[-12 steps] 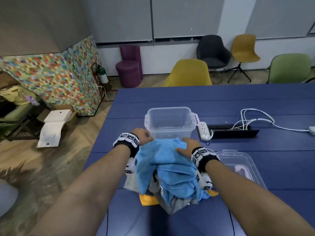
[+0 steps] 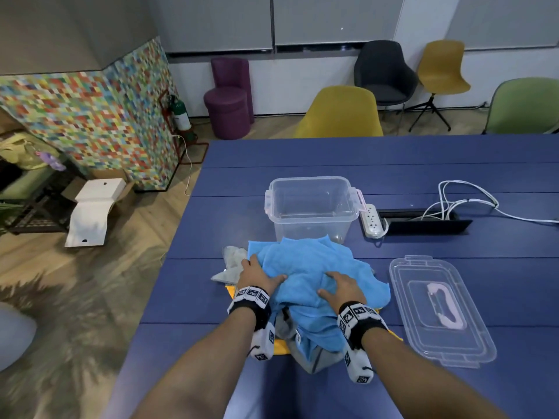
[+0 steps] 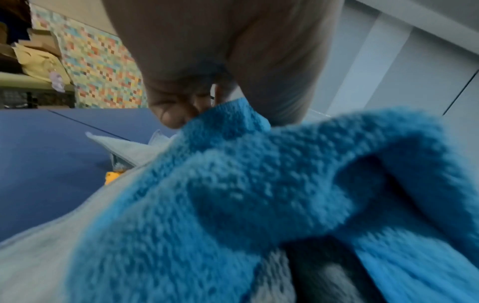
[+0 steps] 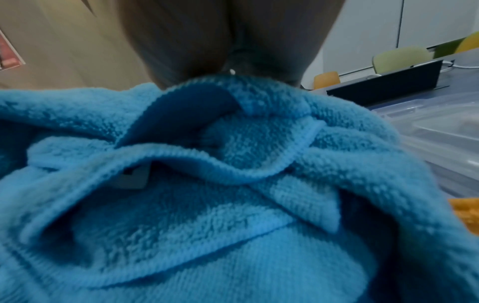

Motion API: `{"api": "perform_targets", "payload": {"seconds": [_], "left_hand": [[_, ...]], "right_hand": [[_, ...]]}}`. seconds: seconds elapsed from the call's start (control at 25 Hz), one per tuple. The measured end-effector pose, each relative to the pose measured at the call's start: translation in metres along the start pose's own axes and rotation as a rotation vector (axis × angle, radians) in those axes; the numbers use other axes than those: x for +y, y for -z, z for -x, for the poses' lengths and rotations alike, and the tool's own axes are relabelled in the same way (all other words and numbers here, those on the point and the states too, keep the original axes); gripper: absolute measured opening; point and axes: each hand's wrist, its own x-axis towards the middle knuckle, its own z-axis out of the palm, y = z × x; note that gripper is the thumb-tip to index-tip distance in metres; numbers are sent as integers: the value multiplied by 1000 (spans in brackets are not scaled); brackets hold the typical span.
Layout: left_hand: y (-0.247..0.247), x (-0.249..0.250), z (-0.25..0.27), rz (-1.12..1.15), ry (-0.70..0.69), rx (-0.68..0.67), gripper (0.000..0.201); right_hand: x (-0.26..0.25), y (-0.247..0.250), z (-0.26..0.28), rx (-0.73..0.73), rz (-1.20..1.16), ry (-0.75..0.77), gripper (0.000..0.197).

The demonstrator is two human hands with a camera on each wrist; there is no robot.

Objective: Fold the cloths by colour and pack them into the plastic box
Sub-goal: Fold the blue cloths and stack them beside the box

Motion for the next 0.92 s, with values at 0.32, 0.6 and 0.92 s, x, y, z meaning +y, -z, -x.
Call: {"api": "perform_targets", "payload": {"seconds": [0.32,0.6,0.92], "left_hand": [[-18,-11,7,-167,-198,181,70],[-5,16,12,355,-287,50,31],[-5,44,41,675,-446,-219,33]], "right_hand": [[-18,-3,11,211,164,-16,36],[-27,11,28,158,-37,-173,37],[-14,50,20,159,-251,-22,11]]}}
